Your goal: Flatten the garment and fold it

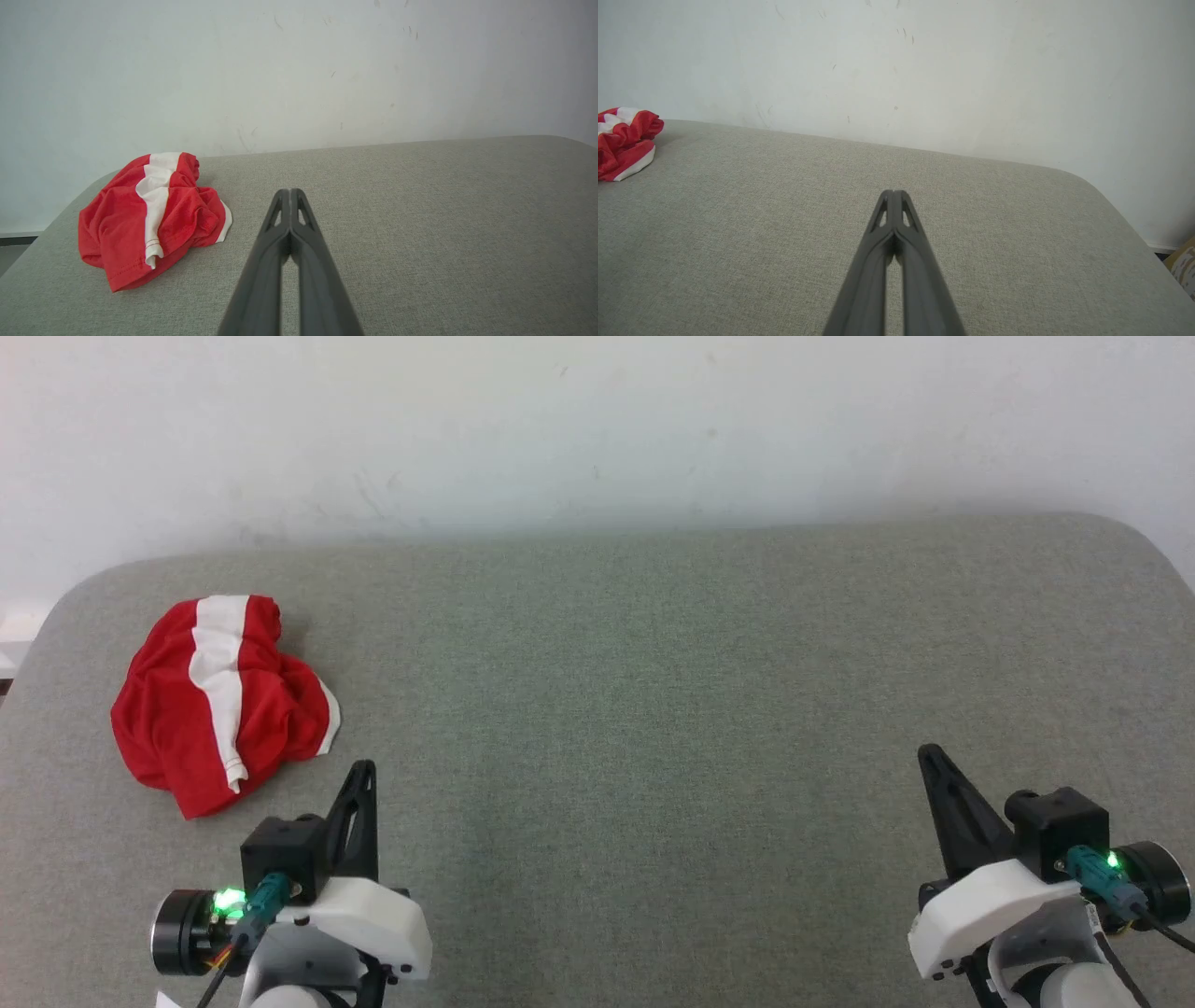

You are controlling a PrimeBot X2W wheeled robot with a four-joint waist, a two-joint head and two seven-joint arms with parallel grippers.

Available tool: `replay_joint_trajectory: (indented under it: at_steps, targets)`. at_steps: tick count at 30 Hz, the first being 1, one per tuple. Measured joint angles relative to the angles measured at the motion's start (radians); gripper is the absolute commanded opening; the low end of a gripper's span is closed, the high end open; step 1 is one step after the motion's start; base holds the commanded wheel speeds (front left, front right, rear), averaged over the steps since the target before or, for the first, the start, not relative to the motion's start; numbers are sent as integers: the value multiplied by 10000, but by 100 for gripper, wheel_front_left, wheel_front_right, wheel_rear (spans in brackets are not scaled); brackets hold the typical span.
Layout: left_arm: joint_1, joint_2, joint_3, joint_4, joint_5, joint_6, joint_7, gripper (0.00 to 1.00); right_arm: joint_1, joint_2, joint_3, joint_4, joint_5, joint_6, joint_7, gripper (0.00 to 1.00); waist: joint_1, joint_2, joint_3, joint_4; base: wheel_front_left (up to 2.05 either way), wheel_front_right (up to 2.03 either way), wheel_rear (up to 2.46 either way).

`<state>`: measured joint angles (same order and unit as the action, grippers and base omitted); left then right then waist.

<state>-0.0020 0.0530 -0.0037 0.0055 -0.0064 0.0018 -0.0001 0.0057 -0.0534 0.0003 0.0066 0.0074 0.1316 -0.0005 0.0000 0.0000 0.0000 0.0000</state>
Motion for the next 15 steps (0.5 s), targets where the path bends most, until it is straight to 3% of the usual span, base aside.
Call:
replay_joint_trajectory:
  at_steps: [4, 5, 15]
  targets:
    - [0, 0, 0, 0, 0, 0, 0, 0, 0, 0, 0, 0, 0, 0, 0, 0, 0, 0, 0, 0, 0, 0, 0]
    - [0, 0, -2, 2, -2, 0, 0, 100, 0, -2, 0, 4, 2, 0, 0, 100, 0, 0, 0, 0, 0, 0, 0]
    - [0, 2, -92, 58, -36, 4, -82, 100, 4, -8, -17, 77, 132, 0, -50, 100, 0, 0, 2, 1, 0, 0, 0]
